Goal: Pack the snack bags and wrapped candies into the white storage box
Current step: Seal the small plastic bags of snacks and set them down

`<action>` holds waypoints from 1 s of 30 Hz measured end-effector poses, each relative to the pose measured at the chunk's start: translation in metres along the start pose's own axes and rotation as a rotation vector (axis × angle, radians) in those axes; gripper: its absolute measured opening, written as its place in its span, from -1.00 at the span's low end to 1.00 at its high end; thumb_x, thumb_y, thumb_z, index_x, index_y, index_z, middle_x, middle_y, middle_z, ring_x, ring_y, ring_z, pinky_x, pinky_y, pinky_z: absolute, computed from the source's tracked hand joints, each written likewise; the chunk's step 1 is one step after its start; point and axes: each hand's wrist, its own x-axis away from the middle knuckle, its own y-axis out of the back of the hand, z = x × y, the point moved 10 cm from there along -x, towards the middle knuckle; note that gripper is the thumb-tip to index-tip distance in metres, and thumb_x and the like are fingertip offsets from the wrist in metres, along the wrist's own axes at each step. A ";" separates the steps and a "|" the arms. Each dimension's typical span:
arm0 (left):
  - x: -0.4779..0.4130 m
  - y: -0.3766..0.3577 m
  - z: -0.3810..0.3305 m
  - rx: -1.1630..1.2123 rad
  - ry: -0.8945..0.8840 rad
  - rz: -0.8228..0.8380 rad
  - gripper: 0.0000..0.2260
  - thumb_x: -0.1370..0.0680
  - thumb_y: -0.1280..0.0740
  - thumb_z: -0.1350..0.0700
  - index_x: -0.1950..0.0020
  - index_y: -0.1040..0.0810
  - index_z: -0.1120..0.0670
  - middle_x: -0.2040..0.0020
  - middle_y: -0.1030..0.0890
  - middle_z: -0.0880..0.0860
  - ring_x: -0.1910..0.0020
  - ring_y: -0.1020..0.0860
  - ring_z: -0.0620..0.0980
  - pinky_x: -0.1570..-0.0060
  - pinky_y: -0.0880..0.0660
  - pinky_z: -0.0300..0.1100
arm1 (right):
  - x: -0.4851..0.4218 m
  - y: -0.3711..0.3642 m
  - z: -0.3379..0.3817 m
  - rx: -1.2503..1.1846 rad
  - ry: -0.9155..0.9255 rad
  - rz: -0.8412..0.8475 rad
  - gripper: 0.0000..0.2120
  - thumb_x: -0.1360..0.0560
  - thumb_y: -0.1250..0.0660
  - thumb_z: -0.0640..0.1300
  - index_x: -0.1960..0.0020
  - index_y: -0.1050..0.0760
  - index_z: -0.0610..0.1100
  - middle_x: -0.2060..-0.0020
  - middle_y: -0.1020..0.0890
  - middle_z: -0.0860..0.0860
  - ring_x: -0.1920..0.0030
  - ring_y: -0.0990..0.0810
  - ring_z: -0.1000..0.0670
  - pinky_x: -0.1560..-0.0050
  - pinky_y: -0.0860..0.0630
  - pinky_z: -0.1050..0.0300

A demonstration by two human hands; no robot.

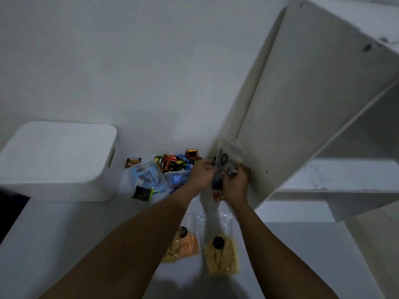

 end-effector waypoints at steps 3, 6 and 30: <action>0.005 0.032 -0.038 0.105 -0.055 -0.086 -0.40 -0.54 -0.42 -0.01 -0.50 -0.28 0.11 -0.28 -0.46 0.02 -0.26 -0.45 0.01 -0.08 -0.44 -0.20 | 0.005 0.003 0.023 -0.163 -0.030 0.139 -0.72 -0.50 -0.35 -0.37 -0.20 -0.50 -0.26 -0.06 -0.56 -0.07 -0.04 -0.55 -0.02 0.05 -0.47 0.36; 0.013 0.059 -0.077 0.180 -0.108 -0.044 -0.33 -0.48 -0.49 -0.01 -0.51 -0.31 0.11 -0.40 -0.45 0.03 -0.33 -0.45 0.00 -0.16 -0.42 -0.19 | 0.015 -0.003 0.047 -0.317 -0.059 0.358 -0.74 -0.50 -0.36 -0.38 -0.14 -0.56 -0.15 -0.05 -0.66 -0.07 -0.10 -0.64 -0.11 -0.11 -0.62 0.03; 0.119 0.174 -0.200 0.328 -0.411 -0.001 -0.88 -0.50 -0.45 0.18 0.00 -0.61 0.15 0.08 -0.68 0.10 0.12 -0.65 0.05 0.22 -0.56 -0.09 | 0.041 0.025 0.256 -0.671 0.230 0.174 -0.88 -0.61 -0.28 0.00 -0.02 -0.52 -0.04 0.10 -0.65 -0.01 0.08 -0.71 0.01 0.11 -0.55 -0.03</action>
